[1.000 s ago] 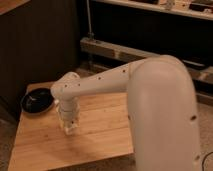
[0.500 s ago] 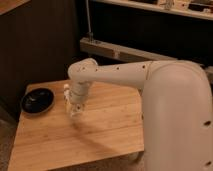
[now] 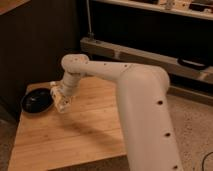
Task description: Place the bottle in the ceramic bowl
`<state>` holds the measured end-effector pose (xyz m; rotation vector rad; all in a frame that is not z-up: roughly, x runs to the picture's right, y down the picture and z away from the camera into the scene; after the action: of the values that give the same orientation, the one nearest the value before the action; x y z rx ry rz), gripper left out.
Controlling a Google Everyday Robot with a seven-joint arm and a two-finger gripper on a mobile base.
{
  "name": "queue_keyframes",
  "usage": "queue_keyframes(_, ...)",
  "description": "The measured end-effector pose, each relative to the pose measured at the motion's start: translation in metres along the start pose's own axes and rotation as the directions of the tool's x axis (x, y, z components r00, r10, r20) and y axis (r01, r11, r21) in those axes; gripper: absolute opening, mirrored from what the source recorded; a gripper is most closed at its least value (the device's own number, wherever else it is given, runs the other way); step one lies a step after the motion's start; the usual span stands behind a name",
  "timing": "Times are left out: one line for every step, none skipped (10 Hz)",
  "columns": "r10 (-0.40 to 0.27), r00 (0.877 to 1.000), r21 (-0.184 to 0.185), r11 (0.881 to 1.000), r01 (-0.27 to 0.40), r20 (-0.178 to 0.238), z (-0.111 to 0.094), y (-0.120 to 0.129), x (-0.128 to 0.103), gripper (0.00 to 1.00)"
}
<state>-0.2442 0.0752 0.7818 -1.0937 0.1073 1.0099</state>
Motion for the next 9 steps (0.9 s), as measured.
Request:
queue_keyframes(-0.024, 0.999, -0.022, 0.999, 0.023, -0.029, 0.009, 0.007, -0.007, 0.0)
queue_keyframes(-0.037, 0.998, -0.038, 0.999, 0.035, -0.053, 0.016, 0.009, -0.009, 0.0)
queue_keyframes(-0.06, 0.994, -0.062, 0.997, 0.054, -0.089, 0.03, 0.014, -0.011, 0.0)
queue_keyframes(-0.077, 0.991, -0.078, 0.995, 0.069, -0.106, 0.038, 0.022, -0.014, 0.0)
queue_keyframes(-0.087, 0.989, -0.092, 0.993, 0.076, -0.121, 0.045, 0.025, -0.015, 0.0)
queue_keyframes(-0.092, 0.987, -0.104, 0.991, 0.079, -0.131, 0.05, 0.025, -0.015, 0.0)
queue_keyframes(-0.101, 0.986, -0.117, 0.989, 0.085, -0.136, 0.054, 0.029, -0.017, 0.0)
queue_keyframes(-0.103, 0.985, -0.128, 0.988, 0.086, -0.137, 0.055, 0.031, -0.018, 0.0)
queue_keyframes(-0.102, 0.986, -0.138, 0.987, 0.083, -0.135, 0.056, 0.031, -0.019, 0.0)
